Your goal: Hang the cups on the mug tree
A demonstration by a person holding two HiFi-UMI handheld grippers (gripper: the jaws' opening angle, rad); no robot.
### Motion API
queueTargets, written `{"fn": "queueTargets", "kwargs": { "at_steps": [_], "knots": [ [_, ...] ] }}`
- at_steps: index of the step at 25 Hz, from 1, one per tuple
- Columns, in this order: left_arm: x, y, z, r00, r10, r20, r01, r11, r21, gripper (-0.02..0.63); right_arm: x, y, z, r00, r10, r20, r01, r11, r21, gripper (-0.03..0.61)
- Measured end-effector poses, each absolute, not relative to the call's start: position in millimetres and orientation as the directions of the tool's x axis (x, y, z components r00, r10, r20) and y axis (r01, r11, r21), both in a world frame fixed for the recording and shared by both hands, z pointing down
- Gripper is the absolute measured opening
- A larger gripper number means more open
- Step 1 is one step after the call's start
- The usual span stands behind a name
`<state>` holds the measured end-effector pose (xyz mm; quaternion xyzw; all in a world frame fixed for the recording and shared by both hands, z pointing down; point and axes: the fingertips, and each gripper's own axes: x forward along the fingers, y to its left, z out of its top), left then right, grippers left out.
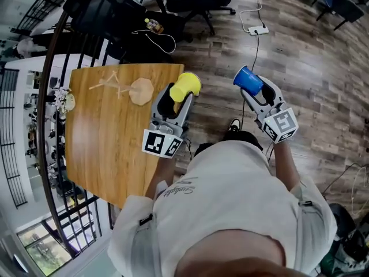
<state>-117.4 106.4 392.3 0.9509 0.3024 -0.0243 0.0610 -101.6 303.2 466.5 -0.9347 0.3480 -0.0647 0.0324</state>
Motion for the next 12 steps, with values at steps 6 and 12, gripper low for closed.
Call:
{"fn": "queueTargets", "kwargs": {
  "at_steps": [6,12],
  "knots": [
    [-99,124,401,0.852,0.519,-0.064,0.523,-0.846,0.103,0.258,-75,302,482,0.668,-0.734,0.121,-0.722,-0.679,-0.134,0.239],
    [-82,127,418,0.863,0.505,0.010,0.502,-0.859,0.104,0.256,-60,306,502,0.632,-0.763,0.131,-0.730,-0.644,-0.229,0.239]
  ]
}}
